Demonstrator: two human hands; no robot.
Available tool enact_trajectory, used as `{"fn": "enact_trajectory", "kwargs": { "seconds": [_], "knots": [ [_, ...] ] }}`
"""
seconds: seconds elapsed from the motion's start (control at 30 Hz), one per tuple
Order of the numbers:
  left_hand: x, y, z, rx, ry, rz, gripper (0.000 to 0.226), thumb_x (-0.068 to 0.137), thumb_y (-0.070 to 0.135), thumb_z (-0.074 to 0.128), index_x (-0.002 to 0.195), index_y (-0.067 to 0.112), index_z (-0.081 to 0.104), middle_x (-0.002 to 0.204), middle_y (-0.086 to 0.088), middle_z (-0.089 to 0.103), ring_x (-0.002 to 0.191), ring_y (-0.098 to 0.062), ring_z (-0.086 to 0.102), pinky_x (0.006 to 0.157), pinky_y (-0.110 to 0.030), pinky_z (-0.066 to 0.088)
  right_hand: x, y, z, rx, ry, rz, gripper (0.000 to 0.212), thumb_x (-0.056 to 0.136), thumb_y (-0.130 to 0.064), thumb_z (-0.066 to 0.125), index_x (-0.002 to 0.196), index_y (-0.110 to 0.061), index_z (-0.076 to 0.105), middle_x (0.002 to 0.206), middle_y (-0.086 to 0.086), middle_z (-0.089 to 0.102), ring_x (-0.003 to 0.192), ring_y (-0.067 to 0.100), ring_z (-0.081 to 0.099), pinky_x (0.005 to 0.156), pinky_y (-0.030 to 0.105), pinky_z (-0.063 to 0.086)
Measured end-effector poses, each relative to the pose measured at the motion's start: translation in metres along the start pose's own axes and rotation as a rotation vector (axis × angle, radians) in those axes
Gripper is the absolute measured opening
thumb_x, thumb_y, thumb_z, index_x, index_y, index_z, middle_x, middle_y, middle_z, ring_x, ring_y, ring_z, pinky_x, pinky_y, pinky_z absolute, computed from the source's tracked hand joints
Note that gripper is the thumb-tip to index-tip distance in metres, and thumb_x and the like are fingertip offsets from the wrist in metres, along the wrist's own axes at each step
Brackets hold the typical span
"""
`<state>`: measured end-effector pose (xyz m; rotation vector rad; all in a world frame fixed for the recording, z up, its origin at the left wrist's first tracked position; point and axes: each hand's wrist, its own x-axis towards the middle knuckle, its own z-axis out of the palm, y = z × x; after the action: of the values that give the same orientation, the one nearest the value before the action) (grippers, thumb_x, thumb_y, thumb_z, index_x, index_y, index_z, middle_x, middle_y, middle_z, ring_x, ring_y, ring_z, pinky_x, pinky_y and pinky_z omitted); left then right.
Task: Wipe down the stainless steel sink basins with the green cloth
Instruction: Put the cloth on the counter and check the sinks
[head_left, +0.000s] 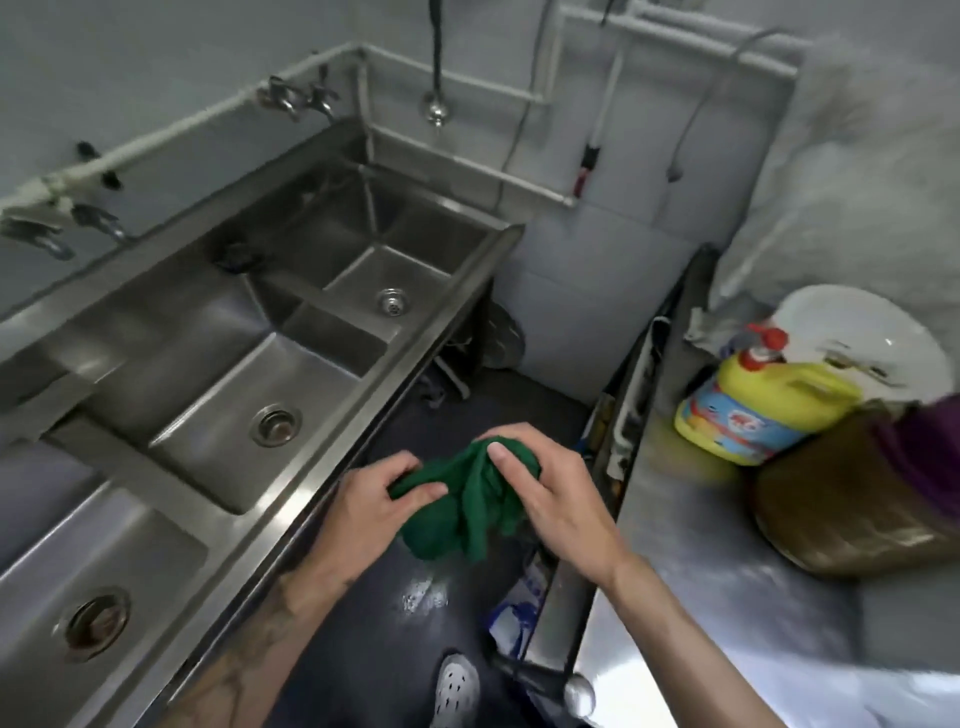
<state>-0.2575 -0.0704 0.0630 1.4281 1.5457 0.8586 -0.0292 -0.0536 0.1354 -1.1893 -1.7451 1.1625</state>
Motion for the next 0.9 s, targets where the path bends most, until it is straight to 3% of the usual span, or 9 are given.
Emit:
{"fn": "enact_trajectory", "kwargs": {
  "seconds": [0.1,0.2,0.33,0.4,0.5,0.67,0.77,0.9],
  "knots": [
    [0.031,0.012,0.044,0.018,-0.14,0.022,0.034,0.084,0.05,0.08,0.079,0.023,0.062,0.064,0.007,0.058,0.062,-0.002,0.051,0.059,-0.03,0.041,-0.011,0.006,-0.053,-0.002,0.166,0.03,0.017,0.108,-0.025,0.055,0.114,-0.02,0.07,0.107,-0.01,0.072,0.1,0.013,0.07,0.086,0.024,0.053],
    [0.06,0.014,0.082,0.095,-0.3,0.041,0.045,0.086,0.056,0.08,0.08,0.016,0.06,0.073,-0.005,0.066,0.068,-0.007,0.056,0.065,-0.036,0.051,-0.026,0.013,-0.1,-0.006,0.369,0.051,0.018,0.107,-0.023,0.054,0.111,-0.018,0.071,0.105,-0.012,0.072,0.102,0.011,0.068,0.088,0.021,0.051],
    [0.086,0.021,0.125,0.193,-0.445,0.091,0.035,0.098,0.035,0.075,0.076,0.022,0.051,0.06,0.017,0.05,0.059,-0.003,0.042,0.061,-0.023,0.037,-0.054,0.026,-0.157,0.03,0.619,0.121,0.018,0.109,-0.018,0.055,0.111,-0.015,0.072,0.108,-0.004,0.073,0.105,0.014,0.068,0.094,0.029,0.053],
    [0.1,0.033,0.141,0.192,-0.458,0.095,0.031,0.103,0.033,0.068,0.081,0.016,0.053,0.057,0.017,0.044,0.056,-0.005,0.037,0.058,-0.025,0.032,-0.07,0.036,-0.181,0.016,0.706,0.178,0.018,0.109,-0.019,0.055,0.111,-0.017,0.072,0.107,-0.003,0.074,0.104,0.015,0.068,0.092,0.033,0.054],
    [0.127,0.056,0.161,0.174,-0.446,0.147,0.031,0.107,0.033,0.061,0.083,0.016,0.052,0.06,0.015,0.045,0.057,-0.006,0.038,0.062,-0.033,0.034,-0.092,0.054,-0.208,-0.068,0.787,0.239,0.018,0.109,-0.016,0.055,0.111,-0.02,0.072,0.105,-0.01,0.073,0.101,0.008,0.067,0.087,0.026,0.051],
    [0.165,0.092,0.198,0.174,-0.496,0.258,0.027,0.105,0.038,0.063,0.086,0.02,0.056,0.065,0.002,0.053,0.062,-0.008,0.042,0.064,-0.036,0.037,-0.122,0.092,-0.233,-0.164,0.935,0.318,0.023,0.105,-0.009,0.057,0.112,-0.024,0.073,0.11,-0.014,0.073,0.107,0.011,0.067,0.093,0.033,0.051],
    [0.178,0.094,0.228,0.191,-0.504,0.227,0.029,0.103,0.04,0.067,0.084,0.02,0.059,0.07,-0.005,0.064,0.064,-0.011,0.046,0.066,-0.036,0.039,-0.128,0.116,-0.227,-0.196,0.99,0.35,0.027,0.102,-0.002,0.057,0.113,-0.021,0.073,0.11,-0.017,0.072,0.109,0.006,0.065,0.096,0.024,0.049],
    [0.185,0.085,0.267,0.272,-0.443,0.091,0.027,0.098,0.042,0.073,0.083,0.021,0.066,0.073,0.005,0.068,0.072,-0.014,0.058,0.07,-0.034,0.042,-0.124,0.166,-0.204,-0.29,0.98,0.433,0.028,0.099,0.0,0.06,0.115,-0.02,0.072,0.109,-0.014,0.071,0.101,-0.002,0.063,0.089,0.01,0.046]
  ]
}}
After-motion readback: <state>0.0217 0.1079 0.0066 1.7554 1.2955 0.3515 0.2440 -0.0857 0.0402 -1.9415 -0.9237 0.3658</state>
